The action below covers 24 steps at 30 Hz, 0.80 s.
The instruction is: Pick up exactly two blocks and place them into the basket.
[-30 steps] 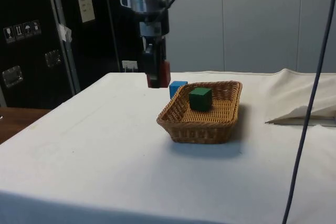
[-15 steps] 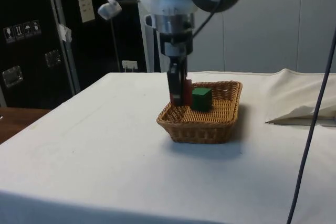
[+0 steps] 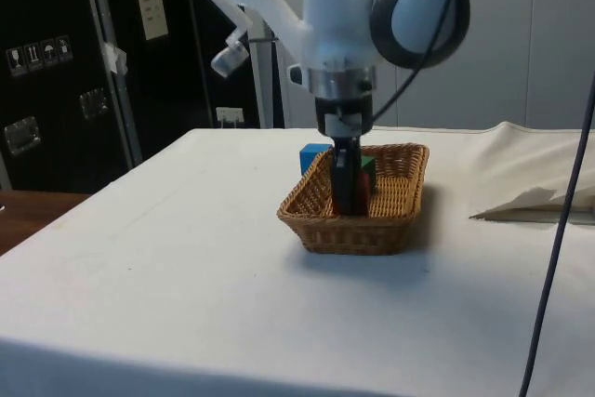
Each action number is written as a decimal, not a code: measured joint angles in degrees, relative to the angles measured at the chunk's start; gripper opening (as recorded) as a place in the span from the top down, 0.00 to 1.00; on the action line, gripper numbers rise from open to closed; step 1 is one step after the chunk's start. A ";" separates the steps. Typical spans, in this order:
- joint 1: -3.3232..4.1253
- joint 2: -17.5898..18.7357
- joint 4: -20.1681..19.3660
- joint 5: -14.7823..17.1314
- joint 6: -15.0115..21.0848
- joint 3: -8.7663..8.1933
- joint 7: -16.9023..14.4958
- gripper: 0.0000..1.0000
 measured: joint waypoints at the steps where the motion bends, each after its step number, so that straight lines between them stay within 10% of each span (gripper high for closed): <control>1: 0.00 0.57 -0.06 0.00 0.57 0.00 0.00 0.99; 8: 0.00 4.76 0.57 0.00 3.90 0.06 0.11 0.97; 13: 0.00 5.10 0.69 0.00 3.90 0.06 0.11 0.54; 15: 0.00 5.10 0.63 0.00 3.90 0.06 0.11 0.19; 18: 0.00 5.10 0.63 0.00 3.90 0.06 0.11 0.02; 24: 0.00 5.27 0.63 0.00 3.90 0.06 0.11 0.00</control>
